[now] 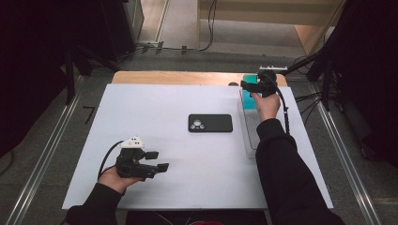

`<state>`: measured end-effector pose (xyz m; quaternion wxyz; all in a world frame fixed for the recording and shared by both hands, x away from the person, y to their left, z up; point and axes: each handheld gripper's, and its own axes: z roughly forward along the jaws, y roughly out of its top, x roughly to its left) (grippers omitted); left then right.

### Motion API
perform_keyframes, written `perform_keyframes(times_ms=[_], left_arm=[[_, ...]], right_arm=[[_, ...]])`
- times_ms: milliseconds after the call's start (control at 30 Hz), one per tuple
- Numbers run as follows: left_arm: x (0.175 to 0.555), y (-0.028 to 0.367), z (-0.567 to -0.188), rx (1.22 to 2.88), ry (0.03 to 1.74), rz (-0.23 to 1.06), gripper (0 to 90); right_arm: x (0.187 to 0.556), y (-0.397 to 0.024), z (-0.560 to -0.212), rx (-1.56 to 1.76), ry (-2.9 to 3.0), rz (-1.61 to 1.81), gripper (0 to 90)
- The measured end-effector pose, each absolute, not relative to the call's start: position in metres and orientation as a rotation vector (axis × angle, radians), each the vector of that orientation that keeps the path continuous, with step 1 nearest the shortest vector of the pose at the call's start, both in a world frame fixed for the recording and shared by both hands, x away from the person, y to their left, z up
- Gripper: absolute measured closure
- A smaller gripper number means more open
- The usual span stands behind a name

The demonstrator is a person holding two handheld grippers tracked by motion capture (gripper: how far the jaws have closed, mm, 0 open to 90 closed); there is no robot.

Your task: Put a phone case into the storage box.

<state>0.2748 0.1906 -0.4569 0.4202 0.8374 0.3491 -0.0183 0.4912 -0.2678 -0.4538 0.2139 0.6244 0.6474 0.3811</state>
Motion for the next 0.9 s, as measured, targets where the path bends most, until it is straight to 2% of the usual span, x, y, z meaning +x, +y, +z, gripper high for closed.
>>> perform_keyframes(times_ms=[100,167,200,600,900], left_arm=[[0.275,0.19,-0.457,2.101,0.875,-0.047,30.3],[0.275,0.191,-0.457,2.101,0.875,-0.046,30.3],[0.275,0.191,-0.457,2.101,0.877,-0.045,30.3],[0.277,0.192,-0.457,2.099,0.893,-0.046,30.2],[0.282,0.196,-0.455,2.08,0.922,-0.058,30.1]], right_arm=[[0.491,-0.269,-0.454,1.733,1.802,1.047,7.6],[0.491,-0.27,-0.453,1.741,1.797,1.041,1.1],[0.491,-0.27,-0.452,1.745,1.795,1.036,0.6],[0.475,-0.267,-0.426,1.749,1.877,1.049,0.7],[0.447,-0.256,-0.399,1.689,2.023,1.128,0.7]])
